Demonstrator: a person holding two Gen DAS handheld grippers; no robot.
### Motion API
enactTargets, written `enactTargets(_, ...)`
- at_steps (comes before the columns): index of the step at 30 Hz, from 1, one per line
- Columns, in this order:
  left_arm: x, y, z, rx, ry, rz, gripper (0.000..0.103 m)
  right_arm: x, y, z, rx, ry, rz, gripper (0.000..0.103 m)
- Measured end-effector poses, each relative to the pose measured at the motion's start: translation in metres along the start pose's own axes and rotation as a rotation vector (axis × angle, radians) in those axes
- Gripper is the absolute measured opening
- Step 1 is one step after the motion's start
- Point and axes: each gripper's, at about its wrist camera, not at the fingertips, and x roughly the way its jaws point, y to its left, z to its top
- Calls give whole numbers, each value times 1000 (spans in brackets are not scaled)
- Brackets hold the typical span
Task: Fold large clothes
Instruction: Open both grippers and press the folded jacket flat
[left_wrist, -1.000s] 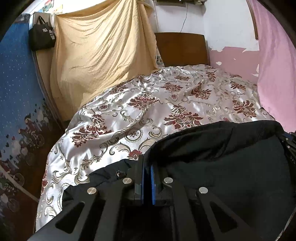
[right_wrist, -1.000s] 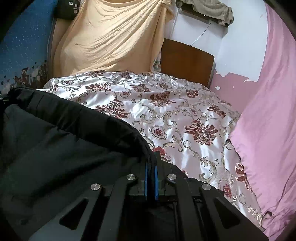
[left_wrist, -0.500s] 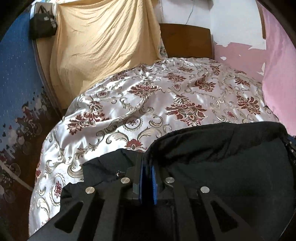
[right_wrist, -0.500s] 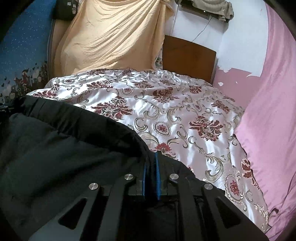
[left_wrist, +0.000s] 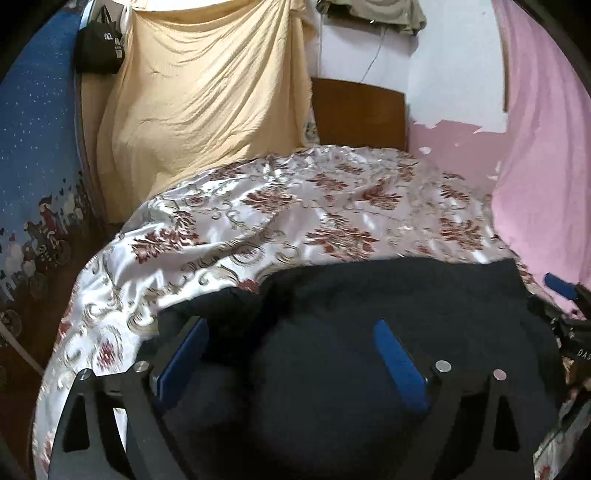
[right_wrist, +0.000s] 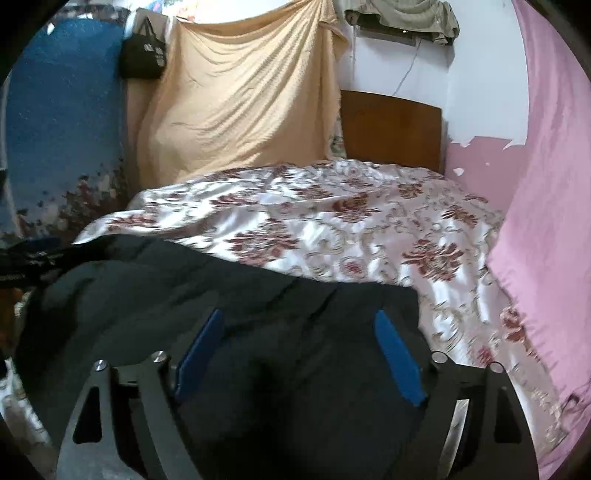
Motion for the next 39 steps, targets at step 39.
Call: enactTargets(39, 106, 34, -13, -154, 120, -74, 103, 123, -22, -32, 159, 155, 99, 100)
